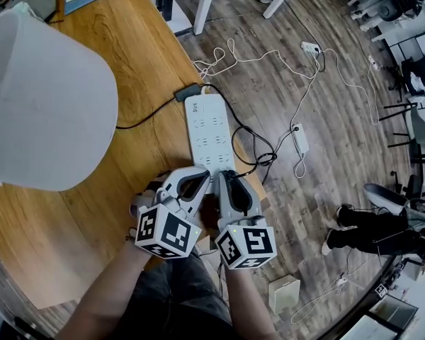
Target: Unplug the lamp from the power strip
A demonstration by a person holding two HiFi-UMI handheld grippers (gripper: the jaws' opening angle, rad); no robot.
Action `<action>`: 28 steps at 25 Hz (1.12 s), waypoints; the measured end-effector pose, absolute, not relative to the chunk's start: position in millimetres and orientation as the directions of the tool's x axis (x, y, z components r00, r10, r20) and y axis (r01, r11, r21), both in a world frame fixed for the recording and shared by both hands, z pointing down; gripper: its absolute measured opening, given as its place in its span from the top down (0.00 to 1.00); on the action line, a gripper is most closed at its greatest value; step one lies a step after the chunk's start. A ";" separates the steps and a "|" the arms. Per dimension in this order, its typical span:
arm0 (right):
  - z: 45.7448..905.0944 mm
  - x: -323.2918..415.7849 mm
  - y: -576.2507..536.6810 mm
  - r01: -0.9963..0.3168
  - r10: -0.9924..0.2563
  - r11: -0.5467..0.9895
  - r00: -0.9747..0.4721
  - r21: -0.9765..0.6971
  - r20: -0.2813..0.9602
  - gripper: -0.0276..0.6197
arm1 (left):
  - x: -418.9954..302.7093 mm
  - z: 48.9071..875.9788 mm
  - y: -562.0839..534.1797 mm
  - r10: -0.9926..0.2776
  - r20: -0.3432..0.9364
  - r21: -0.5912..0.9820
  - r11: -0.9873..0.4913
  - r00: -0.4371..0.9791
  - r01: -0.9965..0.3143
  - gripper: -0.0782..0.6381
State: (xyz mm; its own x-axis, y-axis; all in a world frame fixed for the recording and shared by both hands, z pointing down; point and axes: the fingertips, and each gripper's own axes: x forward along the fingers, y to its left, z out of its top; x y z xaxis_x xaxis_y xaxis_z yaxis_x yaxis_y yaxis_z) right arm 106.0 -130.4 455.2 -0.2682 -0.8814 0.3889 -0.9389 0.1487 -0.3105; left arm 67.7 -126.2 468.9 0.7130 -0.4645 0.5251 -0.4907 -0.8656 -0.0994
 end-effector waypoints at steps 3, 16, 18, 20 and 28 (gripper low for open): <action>455.7 106.5 -131.3 -0.928 -0.885 0.129 -0.267 -0.350 0.382 0.84 | 67.0 470.1 -126.8 -0.461 0.526 -0.096 -0.867 0.715 -0.489 0.90; 449.2 90.6 -131.8 -0.966 -0.872 0.260 -0.230 0.012 0.433 0.85 | 65.8 471.0 -127.5 -0.458 0.533 -0.099 -0.869 0.712 -0.485 0.90; 455.0 103.8 -129.0 -0.961 -0.873 0.173 -0.251 -0.217 0.417 0.85 | 68.7 471.3 -125.4 -0.451 0.536 -0.096 -0.872 0.714 -0.480 0.90; 455.8 107.7 -128.6 -0.949 -0.876 0.148 -0.256 -0.279 0.409 0.85 | 69.8 471.4 -124.9 -0.445 0.538 -0.090 -0.875 0.716 -0.476 0.90; 444.2 81.3 -129.3 -0.876 -0.862 0.368 -0.195 0.313 0.467 0.85 | 67.2 470.5 -127.0 -0.439 0.539 -0.082 -0.877 0.719 -0.473 0.90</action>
State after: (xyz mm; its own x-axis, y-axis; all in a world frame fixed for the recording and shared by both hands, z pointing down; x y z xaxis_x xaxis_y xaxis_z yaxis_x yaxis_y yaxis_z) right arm 81.3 -129.3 444.2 -0.1951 -0.8624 0.4671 -0.8756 0.3677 0.3131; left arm 67.2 -127.0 470.5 0.7193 -0.4386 0.5387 -0.4731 -0.8771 -0.0824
